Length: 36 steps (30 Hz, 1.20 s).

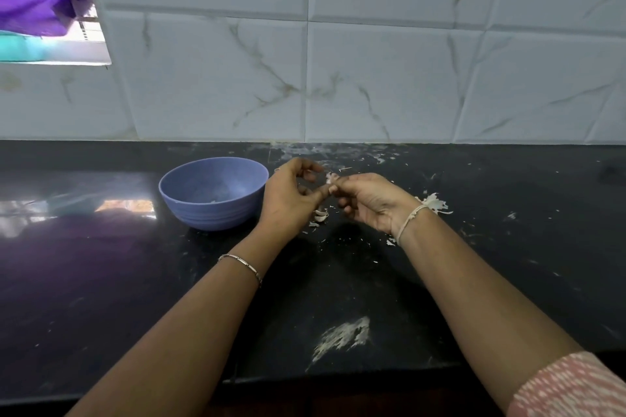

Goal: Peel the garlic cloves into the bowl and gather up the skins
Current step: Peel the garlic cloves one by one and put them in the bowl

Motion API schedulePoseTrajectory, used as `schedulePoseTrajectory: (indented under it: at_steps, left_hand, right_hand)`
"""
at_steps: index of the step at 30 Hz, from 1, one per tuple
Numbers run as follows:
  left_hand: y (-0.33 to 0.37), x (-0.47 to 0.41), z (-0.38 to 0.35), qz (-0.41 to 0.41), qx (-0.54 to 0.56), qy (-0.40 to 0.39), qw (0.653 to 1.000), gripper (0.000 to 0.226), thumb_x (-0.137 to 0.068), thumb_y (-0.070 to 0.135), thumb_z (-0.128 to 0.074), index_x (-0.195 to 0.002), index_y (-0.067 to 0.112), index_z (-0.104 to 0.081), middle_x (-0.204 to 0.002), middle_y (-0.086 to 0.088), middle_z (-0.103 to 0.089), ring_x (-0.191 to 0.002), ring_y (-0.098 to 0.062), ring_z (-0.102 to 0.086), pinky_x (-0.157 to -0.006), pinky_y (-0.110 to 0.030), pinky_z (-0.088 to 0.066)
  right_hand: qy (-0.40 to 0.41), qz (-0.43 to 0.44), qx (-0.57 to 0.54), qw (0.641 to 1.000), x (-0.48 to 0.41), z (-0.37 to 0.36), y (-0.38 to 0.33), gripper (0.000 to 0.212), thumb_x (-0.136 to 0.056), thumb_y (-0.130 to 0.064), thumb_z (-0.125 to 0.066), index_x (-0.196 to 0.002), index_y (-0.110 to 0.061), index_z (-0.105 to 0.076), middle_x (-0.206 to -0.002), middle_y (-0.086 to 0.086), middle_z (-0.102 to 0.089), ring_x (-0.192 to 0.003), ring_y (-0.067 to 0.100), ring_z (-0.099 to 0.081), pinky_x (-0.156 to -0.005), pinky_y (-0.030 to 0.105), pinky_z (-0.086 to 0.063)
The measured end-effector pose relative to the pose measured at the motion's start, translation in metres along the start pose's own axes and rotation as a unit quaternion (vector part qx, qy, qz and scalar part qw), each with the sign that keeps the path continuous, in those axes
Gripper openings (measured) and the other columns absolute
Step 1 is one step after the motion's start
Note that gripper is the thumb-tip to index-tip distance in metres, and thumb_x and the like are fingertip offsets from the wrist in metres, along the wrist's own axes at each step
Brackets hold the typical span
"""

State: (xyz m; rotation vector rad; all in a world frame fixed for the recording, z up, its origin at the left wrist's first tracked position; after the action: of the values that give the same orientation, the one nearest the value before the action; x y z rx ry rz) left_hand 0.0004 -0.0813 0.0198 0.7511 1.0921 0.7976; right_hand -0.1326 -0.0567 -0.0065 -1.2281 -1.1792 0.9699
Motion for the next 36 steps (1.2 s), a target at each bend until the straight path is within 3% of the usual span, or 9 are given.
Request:
schedulePoseTrajectory:
  at_steps: [2,6,10,14,17,20,22,31,36]
  left_hand:
    - [0.002,0.002,-0.001,0.003,0.003,-0.021,1.000,0.034,-0.076,0.013,-0.082,-0.105,0.015,-0.065,-0.094,0.004,-0.062,-0.058,-0.012,-0.058,-0.057,-0.029,-0.055]
    - [0.003,0.002,-0.003,0.008,0.024,-0.018,1.000,0.018,-0.082,0.009,-0.076,-0.096,0.016,-0.068,-0.092,0.001,-0.069,-0.066,-0.031,-0.069,-0.067,-0.044,-0.061]
    - [-0.004,0.000,-0.002,0.036,0.070,-0.008,0.997,0.011,-0.087,0.007,-0.072,-0.094,0.012,-0.065,-0.095,-0.002,-0.068,-0.067,-0.033,-0.069,-0.065,-0.055,-0.059]
    - [-0.006,0.000,-0.004,0.057,0.110,-0.014,0.992,0.010,-0.089,0.010,-0.069,-0.090,0.014,-0.060,-0.101,-0.009,-0.065,-0.073,-0.024,-0.069,-0.064,-0.046,-0.061]
    - [-0.007,0.000,-0.005,0.076,0.141,-0.016,0.987,0.012,-0.091,0.004,-0.064,-0.090,0.014,-0.058,-0.099,-0.020,-0.065,-0.070,-0.021,-0.066,-0.060,-0.038,-0.061]
    - [-0.009,0.000,-0.005,0.079,0.137,-0.017,0.987,0.012,-0.091,0.003,-0.065,-0.091,0.013,-0.060,-0.100,-0.024,-0.066,-0.067,-0.019,-0.064,-0.059,-0.036,-0.061]
    - [-0.010,-0.001,-0.006,0.081,0.141,-0.016,0.987,0.011,-0.091,0.003,-0.065,-0.092,0.013,-0.060,-0.098,-0.022,-0.064,-0.065,-0.018,-0.064,-0.058,-0.034,-0.061]
    - [-0.010,0.002,-0.007,0.097,0.171,-0.026,0.980,0.007,-0.092,-0.002,-0.062,-0.096,0.004,-0.062,-0.086,-0.015,-0.061,-0.056,-0.012,-0.062,-0.059,-0.032,-0.059]
    - [-0.012,0.006,-0.011,0.144,0.236,-0.033,0.960,0.006,-0.089,0.001,-0.066,-0.090,0.005,-0.061,-0.082,-0.013,-0.063,-0.056,-0.011,-0.060,-0.059,-0.029,-0.061]
  right_hand:
    - [0.014,0.000,-0.029,0.999,0.001,0.003,-0.002,0.016,-0.095,-0.019,-0.061,-0.082,-0.010,-0.064,-0.064,-0.002,-0.054,-0.054,0.005,-0.045,-0.042,0.013,-0.039]
    - [0.026,-0.002,-0.038,0.999,0.003,0.005,0.000,0.013,-0.092,-0.018,-0.065,-0.082,-0.011,-0.062,-0.069,0.000,-0.057,-0.053,0.005,-0.047,-0.042,0.013,-0.040]
    - [0.016,0.004,-0.025,1.000,0.003,0.001,0.001,0.010,-0.092,-0.019,-0.065,-0.084,-0.011,-0.065,-0.069,-0.003,-0.058,-0.055,0.004,-0.047,-0.044,0.013,-0.039]
    - [0.075,0.070,-0.007,0.995,0.003,0.011,-0.009,0.011,-0.084,-0.010,-0.074,-0.082,-0.014,-0.064,-0.070,-0.003,-0.059,-0.052,0.005,-0.048,-0.043,0.014,-0.040]
    - [0.077,0.137,0.004,0.988,0.006,0.014,-0.022,0.014,-0.086,-0.001,-0.069,-0.080,-0.013,-0.066,-0.073,0.000,-0.063,-0.058,0.006,-0.053,-0.048,0.014,-0.045]
    - [0.060,0.140,0.012,0.988,0.007,0.011,-0.026,0.008,-0.090,-0.012,-0.068,-0.082,-0.012,-0.069,-0.084,0.006,-0.068,-0.064,0.008,-0.056,-0.053,0.015,-0.049]
    - [0.068,0.141,0.035,0.987,0.006,0.012,-0.024,0.011,-0.085,-0.019,-0.074,-0.081,-0.010,-0.069,-0.086,0.011,-0.066,-0.063,0.008,-0.056,-0.053,0.016,-0.049]
    - [0.043,0.125,0.035,0.991,0.003,0.011,-0.019,0.011,-0.089,-0.011,-0.068,-0.080,-0.005,-0.068,-0.076,0.007,-0.066,-0.065,0.010,-0.056,-0.057,0.016,-0.047]
    - [0.061,0.184,0.104,0.976,0.004,0.009,-0.026,0.013,-0.092,-0.009,-0.064,-0.079,-0.012,-0.067,-0.074,0.002,-0.067,-0.062,0.004,-0.055,-0.056,0.012,-0.044]
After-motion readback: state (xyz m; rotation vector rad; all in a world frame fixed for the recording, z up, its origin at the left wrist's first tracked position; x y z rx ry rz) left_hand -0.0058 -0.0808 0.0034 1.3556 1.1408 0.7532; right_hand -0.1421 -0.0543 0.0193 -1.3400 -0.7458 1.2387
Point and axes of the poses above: each hand's wrist, its own x-axis away from the middle knuckle, its own z-axis out of the back of the hand, y = z × x, the point moved 8 cm from there along -x, towards the middle knuckle
